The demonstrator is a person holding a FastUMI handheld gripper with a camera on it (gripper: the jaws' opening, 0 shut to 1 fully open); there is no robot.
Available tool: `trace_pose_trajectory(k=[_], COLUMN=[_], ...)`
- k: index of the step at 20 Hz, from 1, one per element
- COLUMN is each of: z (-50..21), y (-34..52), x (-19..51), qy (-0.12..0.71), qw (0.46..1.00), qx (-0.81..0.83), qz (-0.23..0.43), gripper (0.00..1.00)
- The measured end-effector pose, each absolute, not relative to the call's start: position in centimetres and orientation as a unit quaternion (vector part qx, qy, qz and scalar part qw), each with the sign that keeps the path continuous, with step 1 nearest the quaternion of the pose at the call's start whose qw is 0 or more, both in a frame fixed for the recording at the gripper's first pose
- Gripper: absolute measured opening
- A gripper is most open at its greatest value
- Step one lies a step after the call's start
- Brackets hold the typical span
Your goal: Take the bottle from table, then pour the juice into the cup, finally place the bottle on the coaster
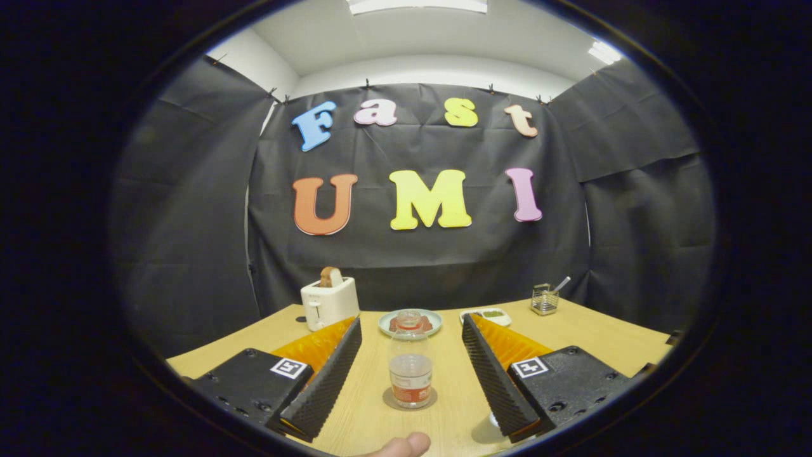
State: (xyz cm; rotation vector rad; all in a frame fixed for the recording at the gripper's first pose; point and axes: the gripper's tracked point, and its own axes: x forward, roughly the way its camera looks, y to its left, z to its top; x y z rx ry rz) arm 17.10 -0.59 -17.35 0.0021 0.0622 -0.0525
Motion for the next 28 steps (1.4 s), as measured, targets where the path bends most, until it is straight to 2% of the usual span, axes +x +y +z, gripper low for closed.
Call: trace_pose_trajectory(k=[7,18,28], z=[-13.7,-5.1,-3.6], y=[-1.9,-2.6,-2.7], x=[13.1,7.8,4.0], qy=[0.081,0.037,0.024], qw=[0.996,0.998,0.999], qx=[-0.021,-0.039,-0.024], qz=[-0.033,-0.025,-0.024], gripper=[1.0,1.0,1.0])
